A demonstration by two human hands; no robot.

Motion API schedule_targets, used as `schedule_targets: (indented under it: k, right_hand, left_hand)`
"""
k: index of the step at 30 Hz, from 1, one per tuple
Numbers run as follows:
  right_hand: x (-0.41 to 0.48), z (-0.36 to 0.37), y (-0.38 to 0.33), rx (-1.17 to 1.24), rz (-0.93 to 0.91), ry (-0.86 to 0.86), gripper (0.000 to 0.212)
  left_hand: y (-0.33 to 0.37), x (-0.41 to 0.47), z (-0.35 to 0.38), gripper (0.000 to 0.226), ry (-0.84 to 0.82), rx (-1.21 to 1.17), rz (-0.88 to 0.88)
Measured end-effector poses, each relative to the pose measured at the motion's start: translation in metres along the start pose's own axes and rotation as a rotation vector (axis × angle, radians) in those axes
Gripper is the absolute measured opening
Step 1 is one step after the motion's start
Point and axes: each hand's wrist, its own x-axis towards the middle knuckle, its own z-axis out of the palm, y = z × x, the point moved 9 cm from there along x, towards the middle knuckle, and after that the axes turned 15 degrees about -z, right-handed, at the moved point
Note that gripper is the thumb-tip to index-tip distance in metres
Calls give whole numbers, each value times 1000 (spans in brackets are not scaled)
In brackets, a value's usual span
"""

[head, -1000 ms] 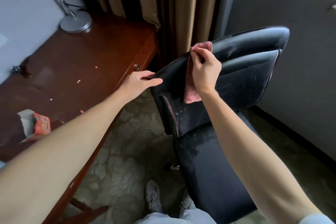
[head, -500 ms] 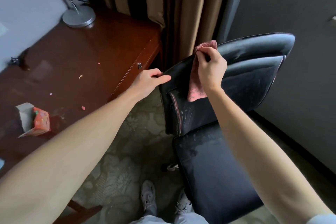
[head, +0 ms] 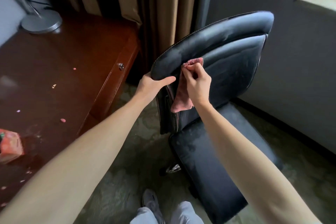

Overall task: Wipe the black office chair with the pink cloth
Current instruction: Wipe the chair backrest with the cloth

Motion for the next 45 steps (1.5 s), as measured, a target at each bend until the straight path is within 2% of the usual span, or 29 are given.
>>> schedule_targets:
  k: [6, 11, 15, 22, 27, 32, 40, 43, 45]
  right_hand:
    - [-10, 0, 15, 58, -121, 47, 14]
    - [-55, 1, 68, 109, -192, 64, 12]
    - [-85, 2, 99, 169, -220, 120, 12]
    - [-82, 1, 95, 258, -363, 197, 12]
    - [-92, 4, 100, 249, -473, 169, 11]
    - [-129, 1, 125, 273, -492, 150, 13]
    - [-90, 12, 74, 254, -546, 182, 14]
    - [-102, 15, 85, 209, -580, 164, 13]
    - [-116, 14, 98, 184, -607, 161, 13]
  left_hand:
    - [-11, -6, 10, 16, 9, -89, 103]
    - [-28, -10, 12, 28, 106, -137, 246]
    - [-39, -12, 16, 23, 130, -175, 351]
    - [-50, -8, 21, 50, 128, -181, 532]
    - [-52, -2, 20, 63, 119, -209, 622]
    - [-55, -5, 21, 92, 137, -173, 650]
    - [-52, 3, 23, 78, 100, -135, 659]
    - [-50, 9, 21, 108, 85, -144, 666]
    - [-49, 6, 23, 116, 66, -134, 675]
